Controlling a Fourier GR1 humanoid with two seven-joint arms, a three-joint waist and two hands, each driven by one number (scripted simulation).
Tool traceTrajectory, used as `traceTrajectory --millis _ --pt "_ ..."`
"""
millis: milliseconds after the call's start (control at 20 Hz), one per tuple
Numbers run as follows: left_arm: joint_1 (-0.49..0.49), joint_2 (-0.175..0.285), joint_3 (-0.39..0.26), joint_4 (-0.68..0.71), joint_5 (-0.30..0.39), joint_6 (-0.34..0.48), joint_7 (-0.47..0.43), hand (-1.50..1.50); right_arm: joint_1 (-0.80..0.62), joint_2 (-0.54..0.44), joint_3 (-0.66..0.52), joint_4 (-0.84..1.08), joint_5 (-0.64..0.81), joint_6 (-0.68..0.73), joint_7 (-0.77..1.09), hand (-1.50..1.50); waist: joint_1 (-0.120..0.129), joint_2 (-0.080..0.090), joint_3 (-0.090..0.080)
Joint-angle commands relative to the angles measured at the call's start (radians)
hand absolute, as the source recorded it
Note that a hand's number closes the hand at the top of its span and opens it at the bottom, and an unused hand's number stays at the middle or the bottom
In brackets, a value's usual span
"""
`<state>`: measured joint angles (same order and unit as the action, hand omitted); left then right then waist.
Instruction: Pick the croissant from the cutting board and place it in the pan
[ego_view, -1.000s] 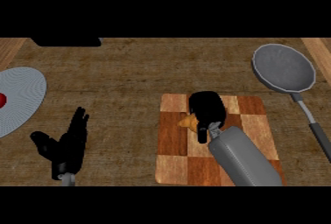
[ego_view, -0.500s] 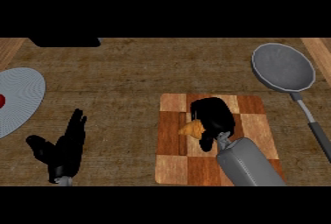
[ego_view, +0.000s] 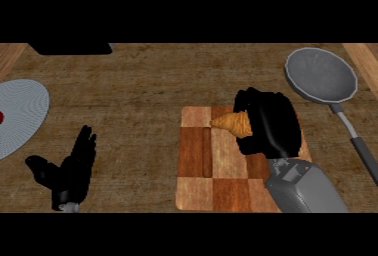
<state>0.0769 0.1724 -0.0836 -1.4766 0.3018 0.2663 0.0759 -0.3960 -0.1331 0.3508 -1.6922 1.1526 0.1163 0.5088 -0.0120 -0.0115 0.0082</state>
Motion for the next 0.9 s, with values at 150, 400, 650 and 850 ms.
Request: traceTrajectory --millis 150,400,650,850 --pt "-0.002 -0.027 0.000 0.045 -0.002 -0.004 0.016 0.00 -0.060 -0.018 -0.165 -0.168 -0.058 0.101 0.079 1.50 0.009 0.010 -0.009" --pt "-0.004 -0.046 -0.015 0.052 -0.021 -0.010 0.013 0.00 -0.079 -0.045 -0.306 -0.020 -0.136 0.011 -0.028 1.50 0.014 0.014 -0.008" --pt "-0.006 -0.074 -0.008 0.069 -0.029 -0.002 -0.010 0.00 -0.097 -0.082 -0.399 0.113 -0.183 -0.079 -0.141 1.50 0.015 0.014 -0.008" --pt "0.032 -0.031 -0.019 0.004 -0.032 -0.034 0.023 0.00 -0.255 -0.173 -0.499 0.421 -0.161 -0.181 -0.243 1.50 0.038 0.020 -0.008"
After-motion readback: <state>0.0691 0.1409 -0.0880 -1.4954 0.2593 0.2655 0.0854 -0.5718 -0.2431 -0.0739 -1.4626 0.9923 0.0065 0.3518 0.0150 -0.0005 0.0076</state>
